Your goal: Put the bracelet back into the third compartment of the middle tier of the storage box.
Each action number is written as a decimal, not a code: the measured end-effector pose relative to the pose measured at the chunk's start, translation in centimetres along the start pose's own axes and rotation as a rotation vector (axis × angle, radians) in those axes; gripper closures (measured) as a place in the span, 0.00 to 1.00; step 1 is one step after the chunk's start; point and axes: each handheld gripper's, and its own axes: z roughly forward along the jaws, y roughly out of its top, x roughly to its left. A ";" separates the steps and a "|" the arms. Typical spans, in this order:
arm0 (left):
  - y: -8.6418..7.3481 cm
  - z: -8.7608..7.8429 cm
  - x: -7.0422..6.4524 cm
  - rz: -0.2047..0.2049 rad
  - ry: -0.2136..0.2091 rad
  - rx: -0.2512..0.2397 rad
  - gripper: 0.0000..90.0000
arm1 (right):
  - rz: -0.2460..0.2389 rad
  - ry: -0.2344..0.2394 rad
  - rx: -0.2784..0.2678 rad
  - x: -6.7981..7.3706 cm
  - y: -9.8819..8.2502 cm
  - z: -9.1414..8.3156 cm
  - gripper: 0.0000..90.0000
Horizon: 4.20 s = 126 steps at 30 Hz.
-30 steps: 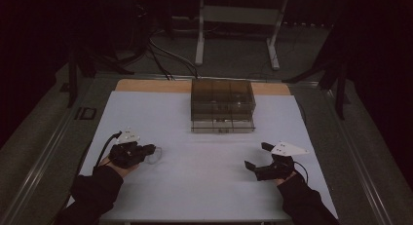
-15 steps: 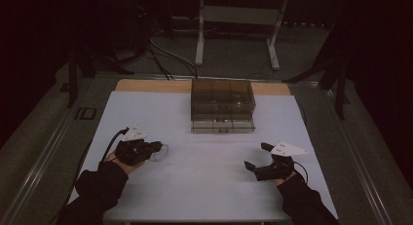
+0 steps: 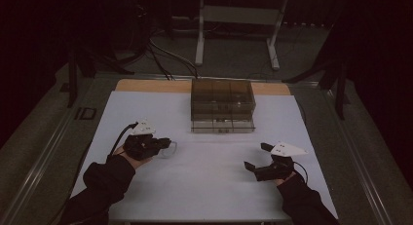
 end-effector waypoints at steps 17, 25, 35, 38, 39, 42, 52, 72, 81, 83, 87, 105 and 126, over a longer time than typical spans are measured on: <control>1.8 2.1 -0.7 0.038 -0.063 -0.001 0.97 | -0.002 0.003 -0.001 0.0 0.0 0.0 0.02; 3.0 3.1 -1.1 0.051 -0.097 0.001 0.97 | 0.000 0.002 -0.001 0.0 0.0 0.0 0.02; 4.5 3.9 -1.5 0.076 -0.124 -0.007 0.97 | -0.002 0.003 -0.001 0.1 0.0 0.0 0.02; 4.9 4.3 -1.7 0.077 -0.136 -0.005 0.97 | -0.003 0.005 -0.003 0.1 0.0 0.0 0.02; 5.1 4.5 -1.7 0.075 -0.141 -0.010 0.97 | -0.003 0.005 -0.003 0.1 0.0 0.0 0.02; 5.7 5.1 -1.9 0.086 -0.152 -0.007 0.97 | -0.005 0.005 -0.004 0.1 0.0 -0.1 0.02; 6.9 6.5 -2.5 0.104 -0.174 -0.010 0.97 | -0.004 0.007 -0.007 0.1 0.0 -0.2 0.02; 9.0 9.4 -3.9 0.124 -0.217 -0.033 0.97 | -0.002 0.015 -0.019 0.2 0.2 -0.5 0.02; 10.5 10.5 -3.9 0.123 -0.215 -0.051 0.97 | -0.001 0.018 -0.021 0.2 0.1 -0.5 0.02; 10.7 10.8 -3.9 0.115 -0.214 -0.050 0.97 | -0.002 0.017 -0.020 0.2 0.1 -0.5 0.02; 11.1 11.6 -3.8 0.100 -0.220 -0.056 0.97 | 0.002 0.022 -0.021 0.3 0.2 -0.5 0.02; 13.1 13.7 -4.5 0.110 -0.241 -0.072 0.97 | 0.003 0.027 -0.030 0.3 0.2 -0.7 0.02; 15.4 16.3 -4.0 0.093 -0.241 -0.087 0.97 | 0.011 0.030 -0.036 0.2 0.1 -0.9 0.02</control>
